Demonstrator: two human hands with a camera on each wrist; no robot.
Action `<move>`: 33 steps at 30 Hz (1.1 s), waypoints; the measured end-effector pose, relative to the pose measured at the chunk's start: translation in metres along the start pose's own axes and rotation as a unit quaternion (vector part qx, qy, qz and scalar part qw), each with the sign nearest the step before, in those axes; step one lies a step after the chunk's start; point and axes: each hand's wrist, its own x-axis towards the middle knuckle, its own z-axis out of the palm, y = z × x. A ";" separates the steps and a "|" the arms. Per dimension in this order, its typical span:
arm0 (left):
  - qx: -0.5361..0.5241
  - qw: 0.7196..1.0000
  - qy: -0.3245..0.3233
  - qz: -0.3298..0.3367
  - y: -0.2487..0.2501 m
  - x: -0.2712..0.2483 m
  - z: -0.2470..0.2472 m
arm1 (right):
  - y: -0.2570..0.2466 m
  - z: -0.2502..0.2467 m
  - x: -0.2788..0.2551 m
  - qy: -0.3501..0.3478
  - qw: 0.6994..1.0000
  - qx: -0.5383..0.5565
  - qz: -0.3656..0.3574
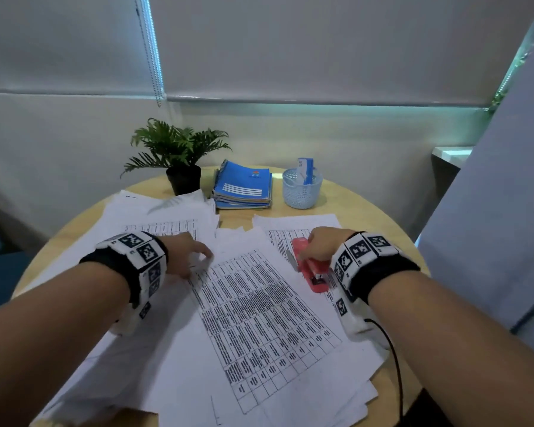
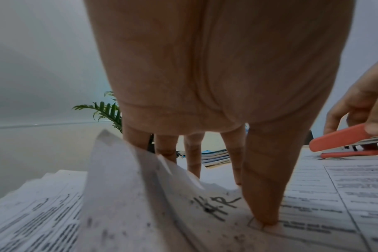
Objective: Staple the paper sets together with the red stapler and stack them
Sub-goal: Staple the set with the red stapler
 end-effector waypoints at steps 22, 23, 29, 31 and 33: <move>0.051 0.995 -0.067 0.046 0.015 -0.018 -0.013 | -0.096 0.045 0.006 -0.009 0.992 -0.014 -0.123; 0.053 0.995 -0.071 0.045 0.015 -0.018 -0.014 | -0.099 0.046 0.007 -0.002 0.993 -0.016 -0.120; 0.064 0.994 -0.075 0.046 0.015 -0.019 -0.015 | -0.110 0.046 0.012 -0.009 0.994 -0.028 -0.102; 0.065 0.994 -0.071 0.047 0.015 -0.019 -0.015 | -0.112 0.044 0.012 -0.011 0.994 -0.032 -0.099; 0.063 0.995 -0.069 0.045 0.015 -0.019 -0.015 | -0.112 0.043 0.010 -0.017 0.994 -0.046 -0.101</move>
